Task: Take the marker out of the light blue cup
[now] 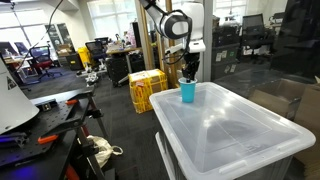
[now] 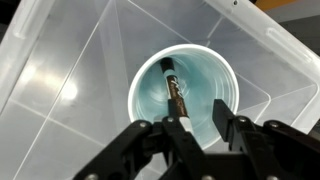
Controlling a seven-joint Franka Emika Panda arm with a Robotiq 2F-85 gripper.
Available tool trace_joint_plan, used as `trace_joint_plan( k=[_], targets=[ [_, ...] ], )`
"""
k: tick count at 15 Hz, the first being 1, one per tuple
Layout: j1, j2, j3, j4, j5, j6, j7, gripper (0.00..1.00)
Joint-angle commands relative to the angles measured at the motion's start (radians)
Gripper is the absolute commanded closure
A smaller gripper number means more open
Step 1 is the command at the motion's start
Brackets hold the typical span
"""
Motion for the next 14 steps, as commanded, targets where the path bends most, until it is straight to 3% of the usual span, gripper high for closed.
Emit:
trace_joint_plan(
  k=[1,14],
  targets=[
    [0.003,0.016,-0.009,0.044,0.012,-0.043,0.054,0.56],
    [0.035,0.059,-0.044,0.124,-0.026,-0.135,0.237,0.50]
  ],
)
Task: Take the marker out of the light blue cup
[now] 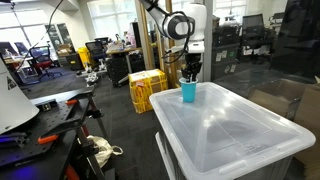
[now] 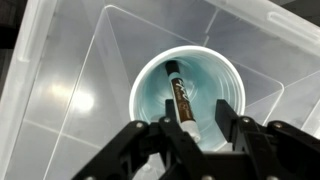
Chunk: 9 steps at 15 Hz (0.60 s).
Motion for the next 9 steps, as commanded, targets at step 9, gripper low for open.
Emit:
trace_joint_plan(
  k=[9],
  targets=[
    [0.042,0.037,-0.037,0.086,-0.048,-0.106,0.201,0.48]
  ],
)
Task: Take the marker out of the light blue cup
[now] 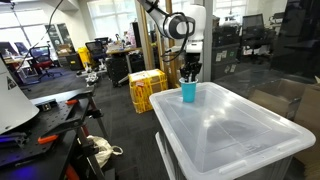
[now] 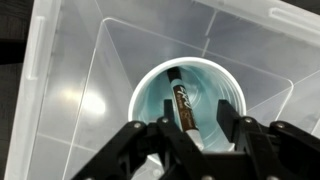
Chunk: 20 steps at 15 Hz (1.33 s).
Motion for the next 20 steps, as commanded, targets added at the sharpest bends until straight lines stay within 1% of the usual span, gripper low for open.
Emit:
trace_joint_plan(
  k=[1,3,4,6,7,8,9,11,15,20],
  targets=[
    [0.022,0.014,-0.028,0.042,-0.027,-0.053,0.086,0.47],
    [0.029,0.014,-0.039,0.045,-0.041,-0.054,0.117,0.47],
    [0.033,0.013,-0.045,0.044,-0.050,-0.054,0.138,0.49],
    [0.034,0.015,-0.050,0.048,-0.066,-0.058,0.164,0.49],
    [0.035,0.015,-0.053,0.050,-0.072,-0.061,0.175,0.46],
    [0.035,0.015,-0.054,0.052,-0.079,-0.066,0.180,0.46],
    [0.035,0.016,-0.055,0.056,-0.087,-0.074,0.191,0.43],
    [0.034,0.016,-0.057,0.061,-0.099,-0.087,0.203,0.42],
    [0.035,0.022,-0.060,0.082,-0.118,-0.124,0.220,0.47],
    [0.031,0.041,-0.057,0.114,-0.135,-0.156,0.220,0.49]
  ],
)
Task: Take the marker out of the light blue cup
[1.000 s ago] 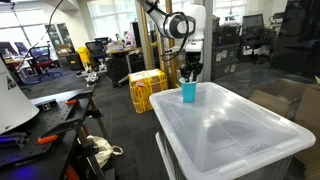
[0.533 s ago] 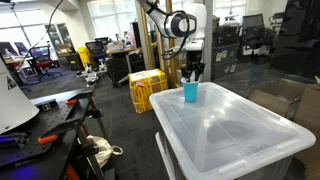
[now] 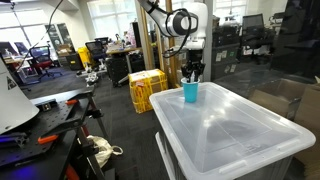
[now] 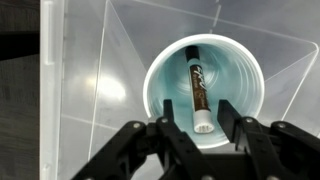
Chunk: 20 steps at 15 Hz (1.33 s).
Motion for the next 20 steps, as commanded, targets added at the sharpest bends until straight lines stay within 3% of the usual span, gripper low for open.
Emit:
trace_joint_plan(
  k=[1,4,5,6,7,10,20],
  targets=[
    [0.008,0.029,-0.011,0.059,-0.024,-0.053,0.038,0.48],
    [0.007,0.043,-0.014,0.077,-0.025,-0.060,0.039,0.48],
    [0.008,0.047,-0.015,0.082,-0.027,-0.062,0.040,0.53],
    [0.010,0.051,-0.017,0.087,-0.029,-0.065,0.042,0.73],
    [0.009,0.054,-0.017,0.092,-0.030,-0.068,0.041,0.75],
    [0.012,0.061,-0.020,0.106,-0.035,-0.079,0.045,0.99],
    [0.027,0.038,-0.017,0.086,-0.066,-0.061,0.071,0.95]
  ],
)
